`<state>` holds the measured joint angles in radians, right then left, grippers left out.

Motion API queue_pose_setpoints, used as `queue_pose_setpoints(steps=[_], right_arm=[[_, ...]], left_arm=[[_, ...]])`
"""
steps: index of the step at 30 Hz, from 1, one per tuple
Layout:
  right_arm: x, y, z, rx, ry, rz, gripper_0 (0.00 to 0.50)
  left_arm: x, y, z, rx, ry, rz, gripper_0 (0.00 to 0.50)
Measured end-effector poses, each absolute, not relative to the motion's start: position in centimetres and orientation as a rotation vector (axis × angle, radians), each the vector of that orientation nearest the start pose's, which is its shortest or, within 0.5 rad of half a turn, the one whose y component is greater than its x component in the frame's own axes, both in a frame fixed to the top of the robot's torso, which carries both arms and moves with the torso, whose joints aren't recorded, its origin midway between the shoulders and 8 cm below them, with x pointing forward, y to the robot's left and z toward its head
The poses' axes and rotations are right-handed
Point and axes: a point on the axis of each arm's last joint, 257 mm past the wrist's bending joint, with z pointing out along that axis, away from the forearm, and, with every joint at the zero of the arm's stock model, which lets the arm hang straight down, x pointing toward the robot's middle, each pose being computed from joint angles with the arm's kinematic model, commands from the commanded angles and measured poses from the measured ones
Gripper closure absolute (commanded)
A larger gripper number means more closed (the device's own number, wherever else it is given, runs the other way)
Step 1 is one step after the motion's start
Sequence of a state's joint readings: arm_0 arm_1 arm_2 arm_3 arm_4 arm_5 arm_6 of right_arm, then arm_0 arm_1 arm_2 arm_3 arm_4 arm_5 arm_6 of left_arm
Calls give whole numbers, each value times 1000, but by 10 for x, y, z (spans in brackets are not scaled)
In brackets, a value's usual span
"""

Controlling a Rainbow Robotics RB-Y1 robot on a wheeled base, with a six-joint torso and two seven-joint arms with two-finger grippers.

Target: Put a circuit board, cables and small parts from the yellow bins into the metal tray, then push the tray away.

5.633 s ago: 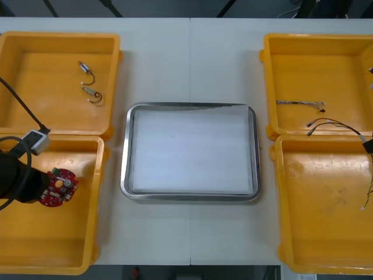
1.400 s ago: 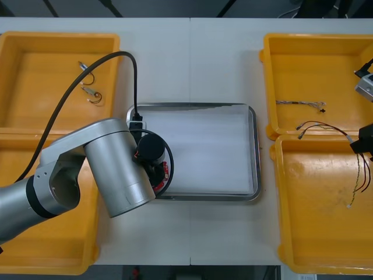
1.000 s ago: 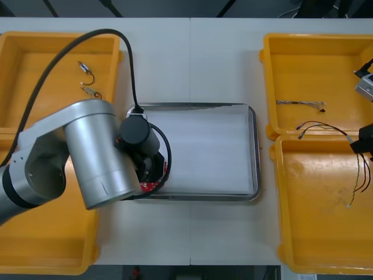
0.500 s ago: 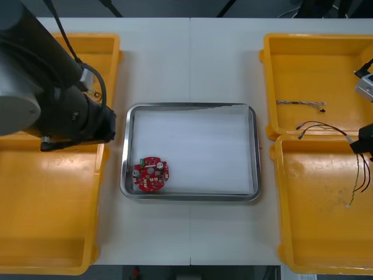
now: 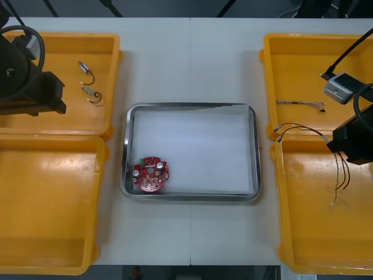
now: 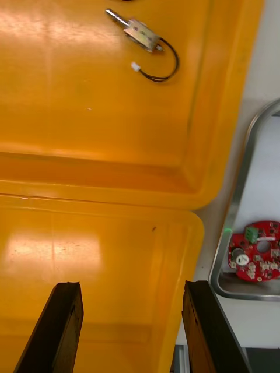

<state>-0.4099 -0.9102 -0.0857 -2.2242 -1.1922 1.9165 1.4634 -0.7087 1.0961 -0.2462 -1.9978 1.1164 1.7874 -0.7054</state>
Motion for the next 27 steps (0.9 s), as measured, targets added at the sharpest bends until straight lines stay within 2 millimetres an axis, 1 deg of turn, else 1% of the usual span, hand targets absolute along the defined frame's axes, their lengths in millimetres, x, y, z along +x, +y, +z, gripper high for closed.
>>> queue_pose_setpoints(steps=[4, 8, 10, 15, 19, 21, 23, 27], right_arm=[[367, -243, -125, -957, 2551, 27, 500], [362, -225, -130, -1076, 2511, -29, 500], [359, -216, -134, -1133, 2495, -37, 500], [358, -186, -139, -1260, 2428, -26, 500], [357, -161, -144, -1414, 2333, -30, 500], [358, -147, -147, -1486, 2273, -29, 500], [361, -135, -152, -1550, 2223, -23, 500], [368, -119, -166, -1688, 2127, -12, 500]], left_arm=[[454, 319, -94, -312, 2667, -5, 0], [477, 339, -92, -420, 2609, -25, 0], [490, 345, -89, -449, 2569, -45, 0], [525, 347, -75, -480, 2451, -144, 0], [543, 353, -64, -509, 2385, -189, 0], [551, 360, -59, -533, 2360, -194, 0], [558, 372, -55, -566, 2335, -180, 0], [571, 396, -46, -630, 2286, -124, 0]])
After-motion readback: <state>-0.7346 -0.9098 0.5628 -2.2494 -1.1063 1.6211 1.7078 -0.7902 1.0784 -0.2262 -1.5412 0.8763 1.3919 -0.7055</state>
